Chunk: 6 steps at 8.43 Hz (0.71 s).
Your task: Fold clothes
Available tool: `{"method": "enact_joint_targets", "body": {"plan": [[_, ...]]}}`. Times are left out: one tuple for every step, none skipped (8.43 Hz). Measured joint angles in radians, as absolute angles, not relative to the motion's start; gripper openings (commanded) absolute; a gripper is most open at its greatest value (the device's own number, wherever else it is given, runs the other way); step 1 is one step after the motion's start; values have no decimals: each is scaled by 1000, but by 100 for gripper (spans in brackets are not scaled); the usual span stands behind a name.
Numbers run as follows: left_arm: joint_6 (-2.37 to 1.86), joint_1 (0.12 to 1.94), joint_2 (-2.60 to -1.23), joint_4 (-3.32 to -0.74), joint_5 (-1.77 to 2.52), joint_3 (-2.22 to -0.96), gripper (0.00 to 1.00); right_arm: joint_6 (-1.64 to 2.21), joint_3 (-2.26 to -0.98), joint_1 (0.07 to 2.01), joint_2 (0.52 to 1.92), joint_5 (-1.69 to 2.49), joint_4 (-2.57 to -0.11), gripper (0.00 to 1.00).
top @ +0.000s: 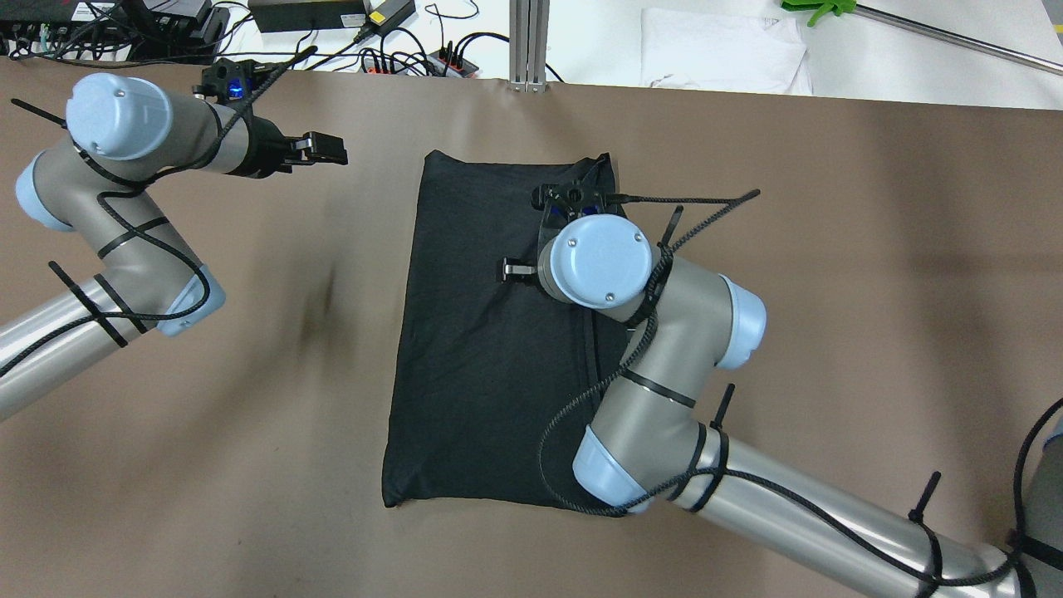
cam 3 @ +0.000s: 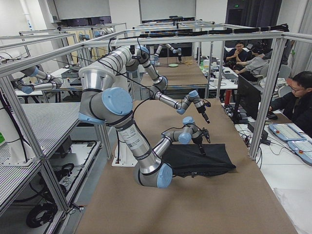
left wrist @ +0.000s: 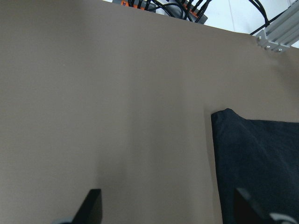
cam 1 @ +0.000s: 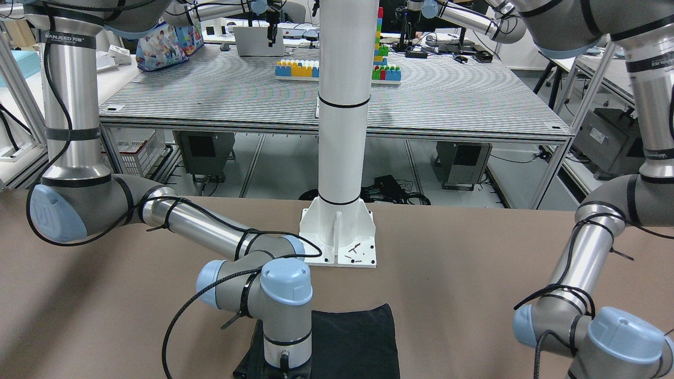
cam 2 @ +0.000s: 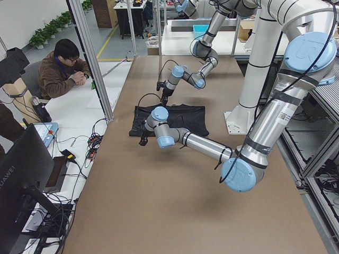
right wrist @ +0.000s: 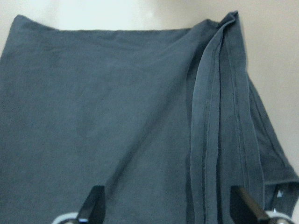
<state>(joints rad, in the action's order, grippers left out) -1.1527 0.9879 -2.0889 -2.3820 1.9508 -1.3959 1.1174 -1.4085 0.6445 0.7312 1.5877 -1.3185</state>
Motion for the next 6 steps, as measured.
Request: {"method": "enact_joint_targets", "body": {"plan": [[-1150,997,-2072,-2382,1964,-1411,100,1101,-1313,666,714,1576,-1237,94],[-1143,1001,-2064,-2382,1967,-1417,100,1089,-1233,679,705,1545,-1160,94],[-1137,1002,-2061,-2381,1967,-1417,100,1069,-1185,685,701,1521,-1118,94],[-1133,1003,-2061,-2381,1966,-1416,100,1050,-1155,690,699,1507,-1098,94],[-1132,1002,-2061,-2381,1965,-1414,100,1040,-1136,692,697,1500,-1090,95],[-1131,1002,-2061,-2381,1963,-1412,100,1036,-1121,693,697,1492,-1086,94]]}}
